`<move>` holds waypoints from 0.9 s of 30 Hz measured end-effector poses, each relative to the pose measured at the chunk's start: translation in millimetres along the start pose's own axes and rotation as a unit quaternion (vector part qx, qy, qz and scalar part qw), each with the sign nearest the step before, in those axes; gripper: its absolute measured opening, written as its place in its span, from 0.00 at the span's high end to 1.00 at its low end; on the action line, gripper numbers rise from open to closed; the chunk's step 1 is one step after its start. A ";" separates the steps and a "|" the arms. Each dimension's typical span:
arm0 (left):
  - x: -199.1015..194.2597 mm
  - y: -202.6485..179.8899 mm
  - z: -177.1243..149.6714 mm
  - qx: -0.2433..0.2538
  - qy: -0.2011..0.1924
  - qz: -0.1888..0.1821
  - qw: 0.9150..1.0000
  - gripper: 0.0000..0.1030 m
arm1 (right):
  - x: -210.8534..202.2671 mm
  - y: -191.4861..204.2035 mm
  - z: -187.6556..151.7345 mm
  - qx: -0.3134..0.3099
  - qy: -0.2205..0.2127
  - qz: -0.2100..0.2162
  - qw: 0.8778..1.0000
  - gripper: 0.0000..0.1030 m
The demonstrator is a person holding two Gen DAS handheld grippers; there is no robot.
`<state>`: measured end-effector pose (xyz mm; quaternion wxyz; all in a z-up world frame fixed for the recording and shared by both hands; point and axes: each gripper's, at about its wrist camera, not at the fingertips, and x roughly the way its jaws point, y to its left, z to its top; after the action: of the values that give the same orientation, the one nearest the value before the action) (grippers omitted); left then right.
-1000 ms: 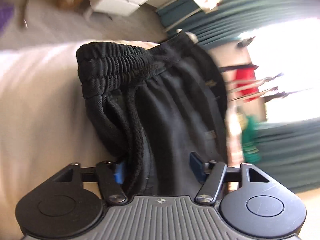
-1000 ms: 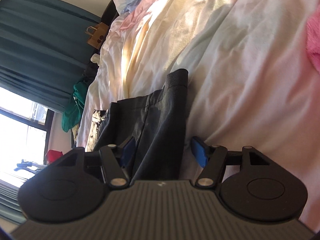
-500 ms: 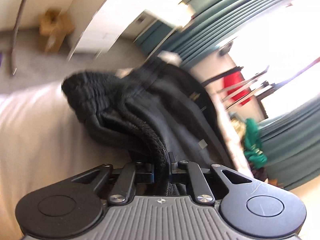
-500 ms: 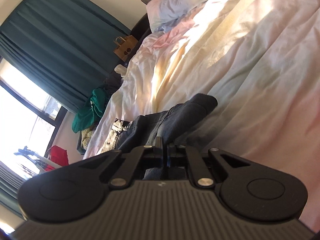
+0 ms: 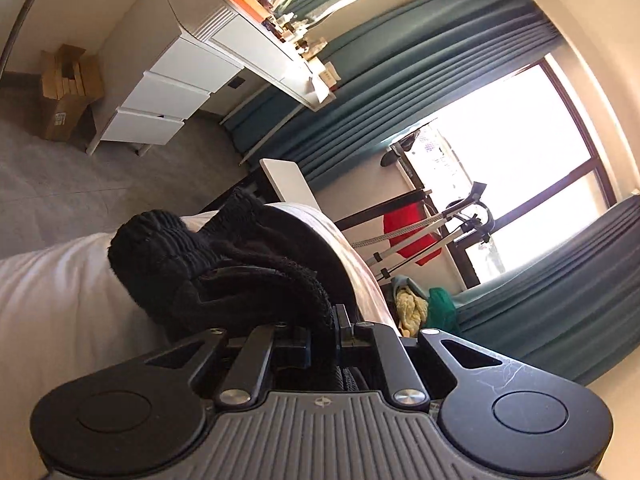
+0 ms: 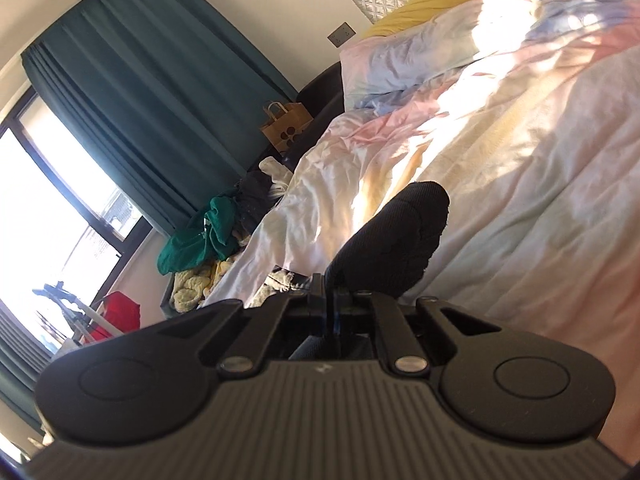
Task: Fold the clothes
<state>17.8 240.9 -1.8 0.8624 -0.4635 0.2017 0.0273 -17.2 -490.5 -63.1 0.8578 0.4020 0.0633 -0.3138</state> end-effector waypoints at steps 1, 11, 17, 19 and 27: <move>17.2 -11.1 9.4 0.004 0.006 -0.002 1.000 0.90 | 9.1 12.9 3.9 -0.013 -0.003 0.000 1.000 0.94; 263.2 -97.4 78.9 0.038 0.036 0.054 0.997 0.90 | 166.0 164.9 -8.6 -0.200 -0.031 -0.070 0.977 0.94; 393.8 -102.9 77.8 0.076 0.054 0.105 0.990 0.89 | 271.6 176.4 -46.2 -0.224 -0.008 -0.097 0.970 0.94; 427.5 -96.3 72.3 0.078 0.057 0.124 0.988 0.89 | 292.8 177.4 -58.3 -0.248 -0.003 -0.095 0.964 0.94; 472.8 -75.9 60.4 0.106 0.075 0.136 0.982 0.65 | 322.6 174.3 -79.1 -0.273 0.046 -0.087 0.957 0.86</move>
<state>488.7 180.5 -88.9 0.8772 -0.3385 0.3289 0.0879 353.4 -506.5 -119.2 0.9003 0.1599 0.2209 -0.3393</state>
